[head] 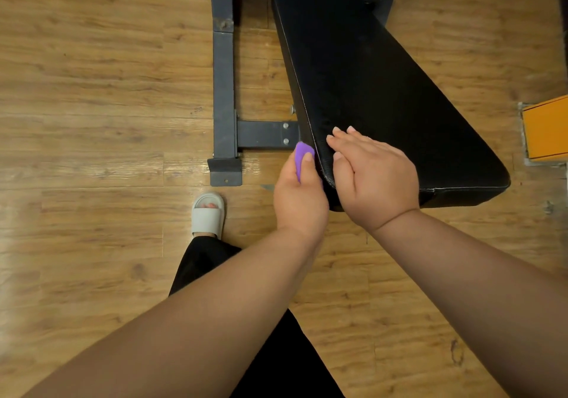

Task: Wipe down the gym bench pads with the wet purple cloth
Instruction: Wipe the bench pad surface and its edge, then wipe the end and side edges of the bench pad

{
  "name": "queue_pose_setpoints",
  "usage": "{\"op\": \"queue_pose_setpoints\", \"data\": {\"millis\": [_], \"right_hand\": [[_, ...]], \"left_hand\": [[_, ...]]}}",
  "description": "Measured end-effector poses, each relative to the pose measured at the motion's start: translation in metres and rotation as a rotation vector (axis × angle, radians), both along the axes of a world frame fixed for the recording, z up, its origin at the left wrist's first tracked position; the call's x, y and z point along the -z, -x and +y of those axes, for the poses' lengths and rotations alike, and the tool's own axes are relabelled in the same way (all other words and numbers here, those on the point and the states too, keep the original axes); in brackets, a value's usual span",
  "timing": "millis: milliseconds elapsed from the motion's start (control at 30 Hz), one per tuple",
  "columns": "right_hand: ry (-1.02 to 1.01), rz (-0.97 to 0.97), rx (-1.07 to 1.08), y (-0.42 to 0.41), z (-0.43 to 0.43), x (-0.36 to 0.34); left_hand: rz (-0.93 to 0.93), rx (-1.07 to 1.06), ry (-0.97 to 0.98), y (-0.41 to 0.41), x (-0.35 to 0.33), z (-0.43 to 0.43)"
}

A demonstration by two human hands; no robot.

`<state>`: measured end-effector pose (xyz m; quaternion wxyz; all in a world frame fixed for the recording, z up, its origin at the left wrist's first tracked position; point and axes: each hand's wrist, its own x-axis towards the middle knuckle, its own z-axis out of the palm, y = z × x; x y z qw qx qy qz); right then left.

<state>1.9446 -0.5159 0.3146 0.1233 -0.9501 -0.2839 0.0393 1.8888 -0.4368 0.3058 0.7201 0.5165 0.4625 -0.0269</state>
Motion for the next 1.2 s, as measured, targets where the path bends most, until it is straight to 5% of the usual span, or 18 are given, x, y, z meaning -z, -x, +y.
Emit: {"op": "queue_pose_setpoints", "data": {"millis": [133,267,433,600,767,1000,1200], "right_hand": [[0.001,-0.012,0.005,0.001,0.000,0.000],[0.001,-0.014,-0.003,0.002,0.000,0.000],[0.012,-0.017,-0.009,0.002,-0.001,0.000],[0.026,0.028,-0.001,0.001,-0.001,-0.005],[0.042,0.200,0.070,-0.001,0.002,-0.019],[-0.571,0.712,0.473,0.024,0.041,-0.064],[-0.926,0.725,0.762,0.038,0.076,-0.081]], "left_hand": [[0.050,-0.005,-0.040,0.010,0.000,-0.009],[0.119,-0.095,0.175,-0.011,0.004,0.003],[0.089,0.109,0.096,0.009,-0.005,0.007],[0.033,0.167,0.230,0.027,-0.019,0.030],[-0.054,0.278,0.049,0.024,-0.041,0.056],[-0.143,0.459,-0.007,0.001,-0.065,0.090],[-0.184,0.504,-0.003,-0.012,-0.087,0.116]]}}
